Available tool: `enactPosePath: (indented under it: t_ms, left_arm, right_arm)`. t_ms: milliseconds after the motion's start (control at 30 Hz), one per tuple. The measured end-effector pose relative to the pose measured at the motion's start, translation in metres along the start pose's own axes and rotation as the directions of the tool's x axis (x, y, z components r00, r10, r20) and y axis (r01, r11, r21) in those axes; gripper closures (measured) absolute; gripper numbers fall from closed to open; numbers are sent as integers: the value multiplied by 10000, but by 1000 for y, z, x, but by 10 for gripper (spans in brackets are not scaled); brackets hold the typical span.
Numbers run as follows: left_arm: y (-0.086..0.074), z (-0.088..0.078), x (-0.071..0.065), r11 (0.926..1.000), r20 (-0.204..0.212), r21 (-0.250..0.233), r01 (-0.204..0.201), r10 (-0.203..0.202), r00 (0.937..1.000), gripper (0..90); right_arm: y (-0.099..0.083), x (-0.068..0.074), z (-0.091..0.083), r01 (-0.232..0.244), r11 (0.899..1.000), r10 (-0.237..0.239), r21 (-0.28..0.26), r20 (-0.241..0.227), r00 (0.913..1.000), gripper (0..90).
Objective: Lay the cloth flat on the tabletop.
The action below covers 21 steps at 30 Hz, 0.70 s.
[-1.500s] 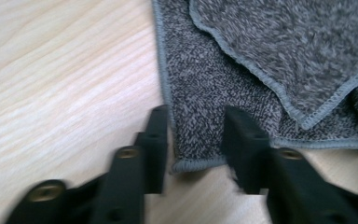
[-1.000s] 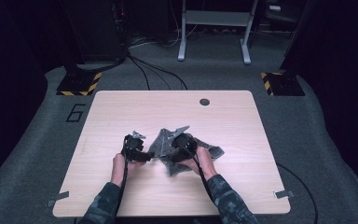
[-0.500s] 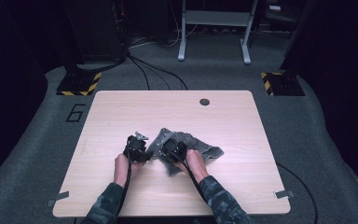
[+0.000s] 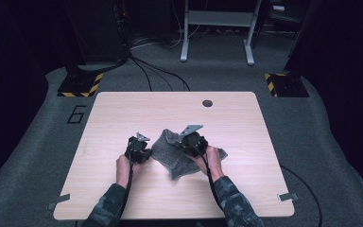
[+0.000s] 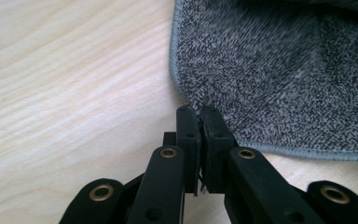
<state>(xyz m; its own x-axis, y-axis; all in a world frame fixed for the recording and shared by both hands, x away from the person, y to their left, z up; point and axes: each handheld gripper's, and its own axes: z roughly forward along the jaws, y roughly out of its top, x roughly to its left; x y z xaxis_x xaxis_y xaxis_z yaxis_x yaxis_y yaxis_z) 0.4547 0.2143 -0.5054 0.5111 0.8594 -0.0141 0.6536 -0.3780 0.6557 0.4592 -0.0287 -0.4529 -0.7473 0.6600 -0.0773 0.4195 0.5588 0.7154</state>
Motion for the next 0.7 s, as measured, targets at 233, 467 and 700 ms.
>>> enactPosePath:
  t_ms: [233, 467, 700]
  left_arm:
    - [2, -16, 7, 9979, -244, -607, -235, 220, 9995, 882]
    - [5, -35, 7, 9885, -315, -1463, -373, 330, 9990, 884]
    - [9, -65, 2, 9738, -427, -2065, -958, 888, 9951, 884]
  right_arm:
    - [-17, -37, -39, -897, 9919, 940, -901, 442, 9946, 888]
    - [-31, -54, -69, -1437, 9764, 1570, -1612, 732, 9849, 889]
    - [-41, -51, -99, -1580, 9591, 1812, -2349, 805, 9802, 890]
